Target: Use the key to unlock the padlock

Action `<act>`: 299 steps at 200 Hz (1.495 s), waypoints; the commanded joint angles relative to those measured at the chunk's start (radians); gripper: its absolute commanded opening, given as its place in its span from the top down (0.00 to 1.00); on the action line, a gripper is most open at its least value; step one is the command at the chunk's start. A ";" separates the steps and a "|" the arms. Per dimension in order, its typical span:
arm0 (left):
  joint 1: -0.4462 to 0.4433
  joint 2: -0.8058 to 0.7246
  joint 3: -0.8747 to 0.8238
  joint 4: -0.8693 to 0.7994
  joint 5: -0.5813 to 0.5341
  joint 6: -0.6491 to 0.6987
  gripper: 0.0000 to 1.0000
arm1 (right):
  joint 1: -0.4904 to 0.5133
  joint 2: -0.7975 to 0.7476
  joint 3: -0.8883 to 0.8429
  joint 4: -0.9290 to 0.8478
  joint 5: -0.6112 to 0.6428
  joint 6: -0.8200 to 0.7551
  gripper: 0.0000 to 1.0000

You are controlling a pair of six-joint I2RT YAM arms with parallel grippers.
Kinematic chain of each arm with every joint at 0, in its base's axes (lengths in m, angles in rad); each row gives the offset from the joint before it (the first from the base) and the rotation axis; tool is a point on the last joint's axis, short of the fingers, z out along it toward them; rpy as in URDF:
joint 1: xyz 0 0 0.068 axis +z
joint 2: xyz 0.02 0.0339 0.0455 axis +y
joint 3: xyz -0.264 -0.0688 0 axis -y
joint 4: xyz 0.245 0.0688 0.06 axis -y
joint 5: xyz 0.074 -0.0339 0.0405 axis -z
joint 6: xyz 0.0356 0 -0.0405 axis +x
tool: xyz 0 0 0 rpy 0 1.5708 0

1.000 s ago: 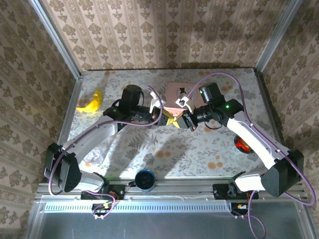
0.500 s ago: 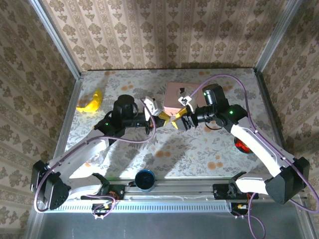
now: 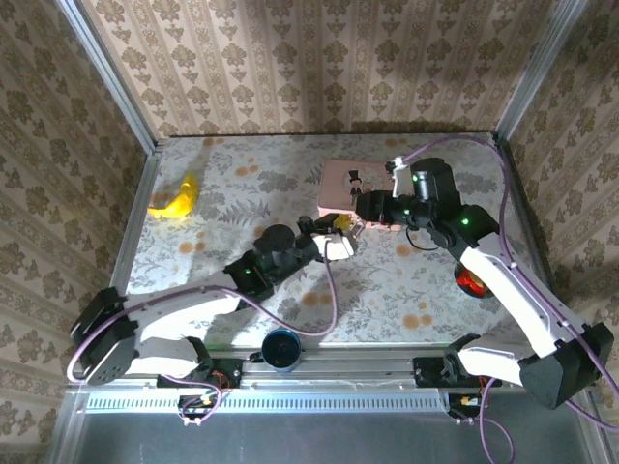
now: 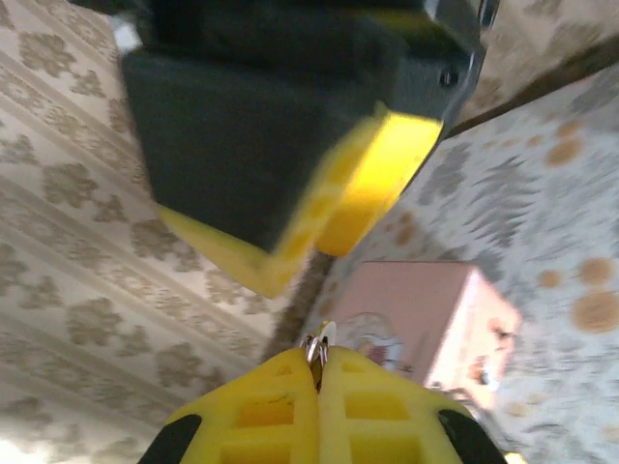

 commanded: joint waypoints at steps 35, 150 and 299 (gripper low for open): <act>-0.045 0.106 0.000 0.335 -0.196 0.255 1.00 | -0.005 -0.111 -0.072 0.052 0.123 0.331 0.51; -0.082 0.288 -0.024 0.673 -0.332 0.772 1.00 | -0.021 -0.074 -0.086 0.239 -0.052 0.335 0.58; -0.090 0.179 -0.084 0.651 -0.330 0.624 1.00 | -0.047 -0.015 -0.133 0.406 -0.222 0.377 0.70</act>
